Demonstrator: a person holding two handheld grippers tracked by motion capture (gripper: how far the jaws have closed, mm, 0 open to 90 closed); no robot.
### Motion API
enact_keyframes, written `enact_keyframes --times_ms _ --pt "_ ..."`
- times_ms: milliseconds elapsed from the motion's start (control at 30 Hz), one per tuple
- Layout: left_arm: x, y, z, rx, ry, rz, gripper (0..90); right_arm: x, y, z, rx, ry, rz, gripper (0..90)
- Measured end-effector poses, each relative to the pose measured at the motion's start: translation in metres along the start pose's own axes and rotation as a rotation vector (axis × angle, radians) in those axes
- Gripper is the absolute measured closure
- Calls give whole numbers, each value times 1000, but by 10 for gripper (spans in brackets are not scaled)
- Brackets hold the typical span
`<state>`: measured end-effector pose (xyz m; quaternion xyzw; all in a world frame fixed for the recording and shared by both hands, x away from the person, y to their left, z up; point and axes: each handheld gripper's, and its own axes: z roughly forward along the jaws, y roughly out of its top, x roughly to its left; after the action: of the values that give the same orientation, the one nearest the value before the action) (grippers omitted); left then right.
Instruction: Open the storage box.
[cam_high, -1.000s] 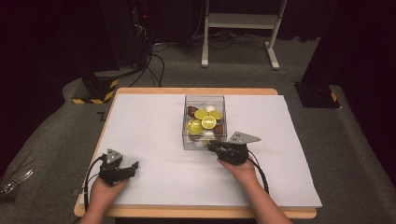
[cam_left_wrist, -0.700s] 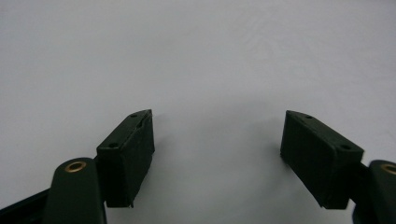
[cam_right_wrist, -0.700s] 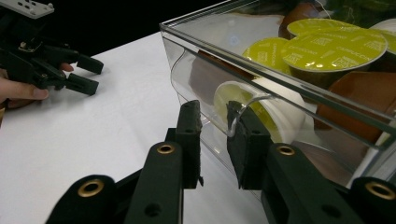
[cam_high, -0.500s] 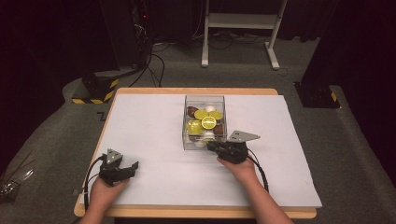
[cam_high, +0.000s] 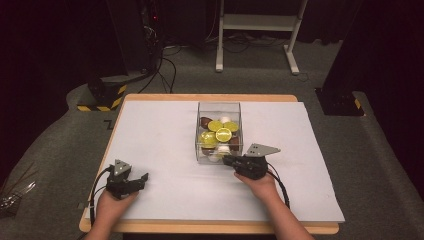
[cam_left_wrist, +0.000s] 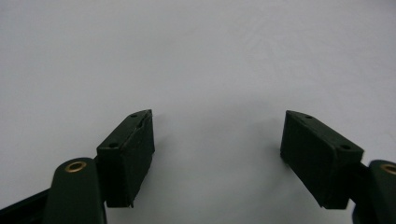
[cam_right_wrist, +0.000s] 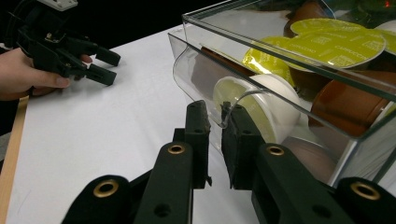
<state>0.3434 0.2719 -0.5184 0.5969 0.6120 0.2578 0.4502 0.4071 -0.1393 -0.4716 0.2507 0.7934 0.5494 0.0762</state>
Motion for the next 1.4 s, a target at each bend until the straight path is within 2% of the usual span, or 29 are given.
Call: enact_keyframes --times_ms 500,600,800,933,1000,1133,1233,1400 --pt "-1 0 0 -6 1 -6 262 6 -4 -5 -3 12 8 825" --pt "1 0 0 3 0 5 262 8 -5 -7 -1 18 5 827" --pt "-1 0 0 -6 0 -7 263 17 -9 -12 2 27 -7 830" --pt "1 0 0 3 -2 5 263 22 -10 -14 9 26 -10 831" --pt "-1 0 0 -5 0 -6 263 23 -11 -15 5 27 -6 832" --pt "0 0 0 0 -1 2 263 25 -12 -16 1 32 -8 833" --pt "-1 0 0 -10 1 -5 264 27 -14 -18 1 40 -14 835" --pt "0 0 0 1 -1 0 263 37 -17 -21 15 60 -39 843"
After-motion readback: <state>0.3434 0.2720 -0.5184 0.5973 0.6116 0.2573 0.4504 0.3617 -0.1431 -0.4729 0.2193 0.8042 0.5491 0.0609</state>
